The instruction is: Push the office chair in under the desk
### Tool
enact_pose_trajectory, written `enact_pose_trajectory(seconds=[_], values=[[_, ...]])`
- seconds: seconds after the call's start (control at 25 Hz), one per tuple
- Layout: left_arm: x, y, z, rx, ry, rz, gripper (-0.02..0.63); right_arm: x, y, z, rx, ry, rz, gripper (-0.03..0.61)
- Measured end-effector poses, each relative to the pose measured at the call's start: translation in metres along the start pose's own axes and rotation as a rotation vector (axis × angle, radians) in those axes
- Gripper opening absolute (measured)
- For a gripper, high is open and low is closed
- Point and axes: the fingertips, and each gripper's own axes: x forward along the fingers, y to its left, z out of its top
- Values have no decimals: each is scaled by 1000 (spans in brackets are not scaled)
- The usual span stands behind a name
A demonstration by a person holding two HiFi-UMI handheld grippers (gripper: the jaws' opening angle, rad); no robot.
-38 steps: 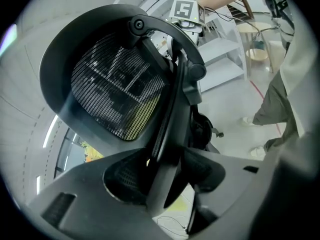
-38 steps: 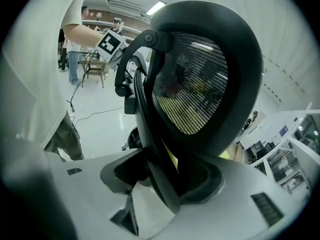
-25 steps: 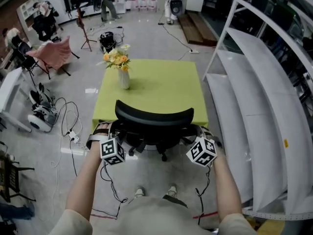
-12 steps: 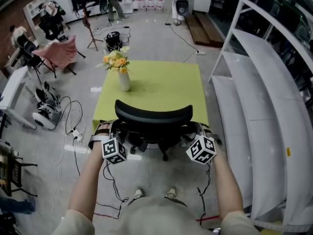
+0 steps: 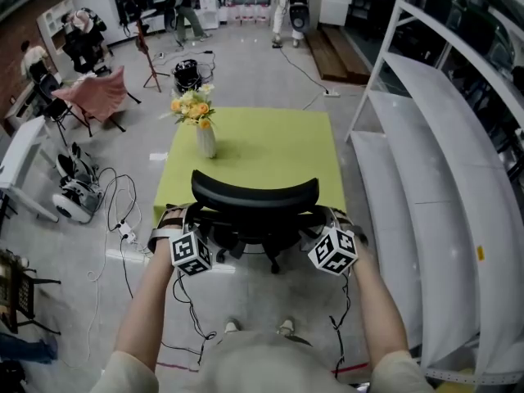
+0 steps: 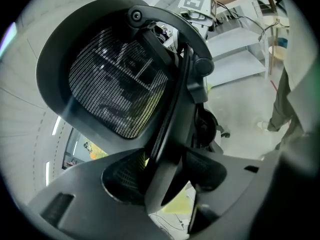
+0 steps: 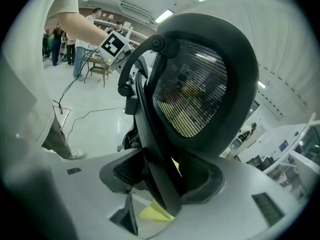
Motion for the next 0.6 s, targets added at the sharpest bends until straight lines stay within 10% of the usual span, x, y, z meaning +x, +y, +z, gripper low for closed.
enact_pose_trajectory(seconds=[0.36,0.6], values=[[-23,4,3,-51,-9,-1,223,-26,-10,14,155,-28,-36,208],[-67,28,16,-156,-87,67,189,-79,-18,74,424,-250,-43,150]])
